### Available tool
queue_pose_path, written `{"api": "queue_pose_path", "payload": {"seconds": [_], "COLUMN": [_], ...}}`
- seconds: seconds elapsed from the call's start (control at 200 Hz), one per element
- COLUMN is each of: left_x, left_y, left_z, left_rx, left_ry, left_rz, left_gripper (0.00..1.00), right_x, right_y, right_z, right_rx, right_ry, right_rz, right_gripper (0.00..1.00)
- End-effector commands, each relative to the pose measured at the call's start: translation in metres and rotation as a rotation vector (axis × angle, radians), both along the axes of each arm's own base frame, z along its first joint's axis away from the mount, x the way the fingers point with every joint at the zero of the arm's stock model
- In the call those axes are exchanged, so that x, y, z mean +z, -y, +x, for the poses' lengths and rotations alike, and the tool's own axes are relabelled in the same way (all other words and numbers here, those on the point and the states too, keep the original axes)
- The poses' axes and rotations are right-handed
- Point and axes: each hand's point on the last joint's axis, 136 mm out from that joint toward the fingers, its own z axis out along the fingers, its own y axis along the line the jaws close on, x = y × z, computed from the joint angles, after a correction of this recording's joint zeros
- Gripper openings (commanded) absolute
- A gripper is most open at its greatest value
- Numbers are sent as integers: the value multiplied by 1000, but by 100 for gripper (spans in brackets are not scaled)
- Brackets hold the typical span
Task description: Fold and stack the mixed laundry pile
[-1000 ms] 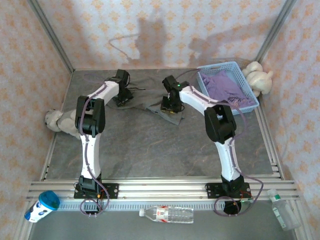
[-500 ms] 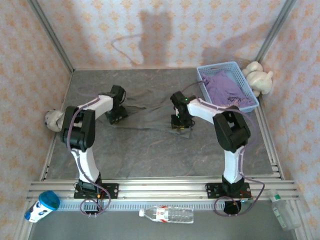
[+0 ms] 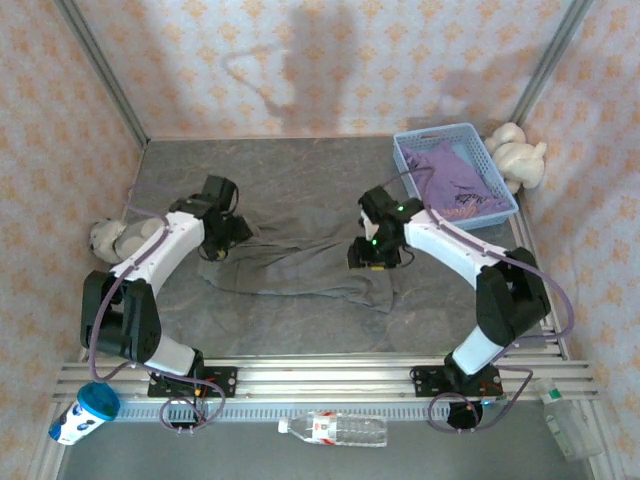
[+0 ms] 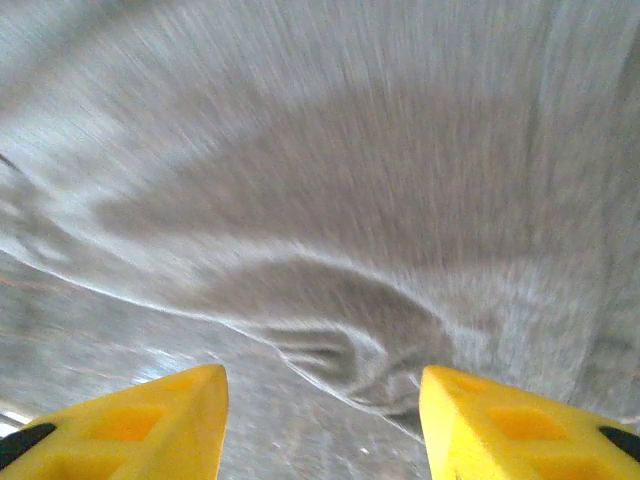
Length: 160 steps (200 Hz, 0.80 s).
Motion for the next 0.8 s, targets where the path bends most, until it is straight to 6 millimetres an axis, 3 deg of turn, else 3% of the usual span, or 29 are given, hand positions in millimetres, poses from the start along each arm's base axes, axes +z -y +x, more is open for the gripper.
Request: {"api": "queue_pose_path", "payload": {"seconds": [0.0,0.075,0.135,0.295,0.435,0.57,0.625,0.706,0.796], "left_x": [14,12,6,-17,-40,-55,-60,-60,-51], "left_y": [-33,-48,-55,-51,-44,-41,-41,-39,-40], "left_z": [15,27,36,51,53,47,46,44,41], "left_rx": [50,82,94,103,114,103,102,99,96], "left_ry": [9,22,21,-10,-49,-89,-103,-105,-87], "left_rz": [72,85,86,57,19,39,39,28,35], "left_gripper": [70,71,71,71,69,66,56,34,9], "right_x": [22,22,22,5,-26,-46,-48,-45,-35], "right_y": [25,40,41,37,34,31,32,32,36], "right_z": [33,60,78,117,130,127,126,124,123], "right_rx": [-152,-267,-313,-373,-385,-390,-397,-402,-403], "right_ry": [71,120,144,178,121,76,74,81,107], "right_rz": [-35,-77,-77,-95,-122,-127,-122,-117,-113], "right_gripper": [54,54,54,54,54,52,45,20,2]}}
